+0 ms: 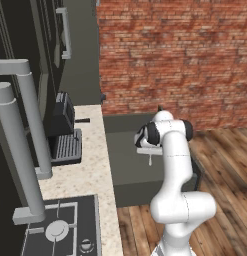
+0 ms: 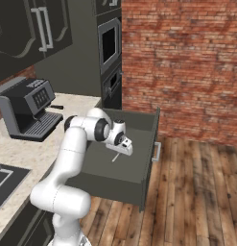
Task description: Organize the utensils by type. Pick up the wooden spoons from the counter and place them in the open cabinet. Then pick up the metallic utensils from the counter and place them in the open drawer.
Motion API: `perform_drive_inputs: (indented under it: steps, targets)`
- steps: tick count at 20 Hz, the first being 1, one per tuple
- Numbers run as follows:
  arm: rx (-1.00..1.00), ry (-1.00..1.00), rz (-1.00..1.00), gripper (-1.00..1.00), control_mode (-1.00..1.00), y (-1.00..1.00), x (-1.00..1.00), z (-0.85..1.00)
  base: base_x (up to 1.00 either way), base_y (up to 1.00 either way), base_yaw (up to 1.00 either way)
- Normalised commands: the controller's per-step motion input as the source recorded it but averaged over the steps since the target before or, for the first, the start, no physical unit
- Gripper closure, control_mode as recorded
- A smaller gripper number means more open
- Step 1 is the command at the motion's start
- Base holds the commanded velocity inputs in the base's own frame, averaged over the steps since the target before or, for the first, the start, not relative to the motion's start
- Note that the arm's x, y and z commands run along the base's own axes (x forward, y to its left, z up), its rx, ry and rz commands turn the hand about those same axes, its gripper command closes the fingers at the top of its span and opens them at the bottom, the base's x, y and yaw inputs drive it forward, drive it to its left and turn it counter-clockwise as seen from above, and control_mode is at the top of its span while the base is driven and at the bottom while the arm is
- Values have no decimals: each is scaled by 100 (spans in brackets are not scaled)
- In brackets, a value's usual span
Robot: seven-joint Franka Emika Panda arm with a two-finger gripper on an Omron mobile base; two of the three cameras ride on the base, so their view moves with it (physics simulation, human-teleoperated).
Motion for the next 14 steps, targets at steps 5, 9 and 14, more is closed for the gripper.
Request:
perform_drive_inputs:
  steps: [5,9,14]
  targets:
    - [0,0,0,100,-100,0,2,-35,0,0,0]
    - [0,0,0,100,-100,0,1,-38,0,0,0]
    - [0,0,0,100,-100,0,4,-18,0,0,0]
